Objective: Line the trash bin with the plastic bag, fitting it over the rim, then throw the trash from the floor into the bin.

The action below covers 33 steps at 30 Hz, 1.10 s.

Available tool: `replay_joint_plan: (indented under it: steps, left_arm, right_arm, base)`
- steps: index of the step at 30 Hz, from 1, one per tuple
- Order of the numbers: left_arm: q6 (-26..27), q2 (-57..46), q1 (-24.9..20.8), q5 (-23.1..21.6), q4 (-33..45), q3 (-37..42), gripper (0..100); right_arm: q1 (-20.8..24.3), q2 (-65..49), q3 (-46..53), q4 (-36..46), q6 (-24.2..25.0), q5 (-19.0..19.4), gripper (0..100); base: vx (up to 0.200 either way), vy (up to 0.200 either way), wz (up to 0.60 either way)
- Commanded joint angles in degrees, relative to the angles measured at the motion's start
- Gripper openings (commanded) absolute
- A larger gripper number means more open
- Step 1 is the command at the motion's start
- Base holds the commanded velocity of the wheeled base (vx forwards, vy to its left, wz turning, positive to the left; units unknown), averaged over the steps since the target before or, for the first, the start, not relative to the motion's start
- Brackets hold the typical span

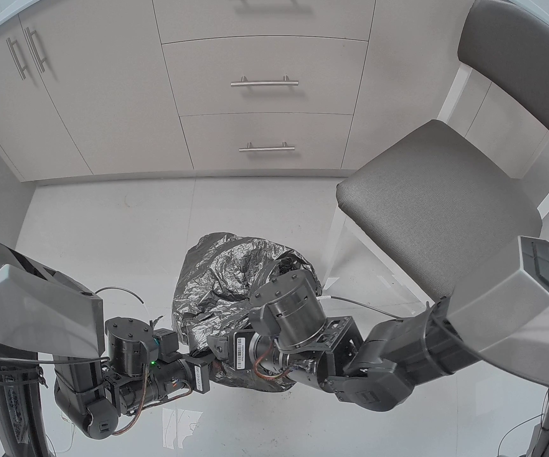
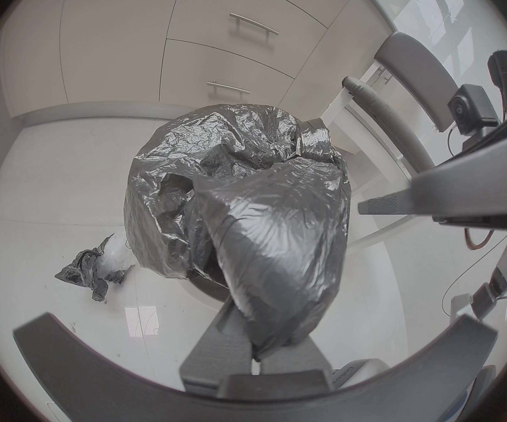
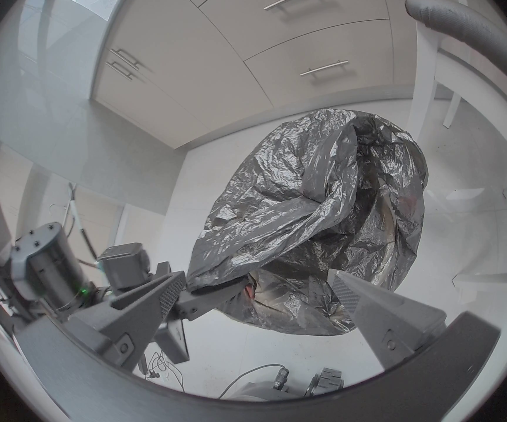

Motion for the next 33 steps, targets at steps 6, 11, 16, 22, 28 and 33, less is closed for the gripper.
replay_joint_plan:
  steps: [6,11,16,22,28,33]
  left_arm:
    - [-0.04,0.13,0.01,0.01,-0.04,0.00,0]
    - [-0.12,-0.05,0.01,0.01,-0.04,0.09,0]
    - [-0.04,-0.05,0.01,0.01,-0.04,0.18,0]
    - [-0.04,0.04,0.01,0.01,-0.04,0.18,0]
    - [-0.04,-0.05,0.01,0.01,-0.04,0.27,0]
    - [-0.12,-0.13,0.01,0.10,-0.04,0.35,0]
  right_arm:
    - [-0.47,5.50,-4.74,1.51,1.44,-1.26,100]
    - [-1.52,6.29,-7.03,2.65,1.44,-1.26,100]
    - [-2.22,8.31,-10.19,2.74,1.44,-1.70,100]
    - [-2.31,8.49,-11.86,4.32,1.61,-2.40,100]
    - [-2.49,8.22,-12.04,4.32,1.70,-2.40,100]
    - [-2.49,8.31,-12.13,4.32,1.70,-2.49,0]
  base:
    - [0.000,0.000,0.00]
    - [0.000,0.000,0.00]
    - [0.000,0.000,0.00]
    - [0.000,0.000,0.00]
    - [0.000,0.000,0.00]
    - [0.000,0.000,0.00]
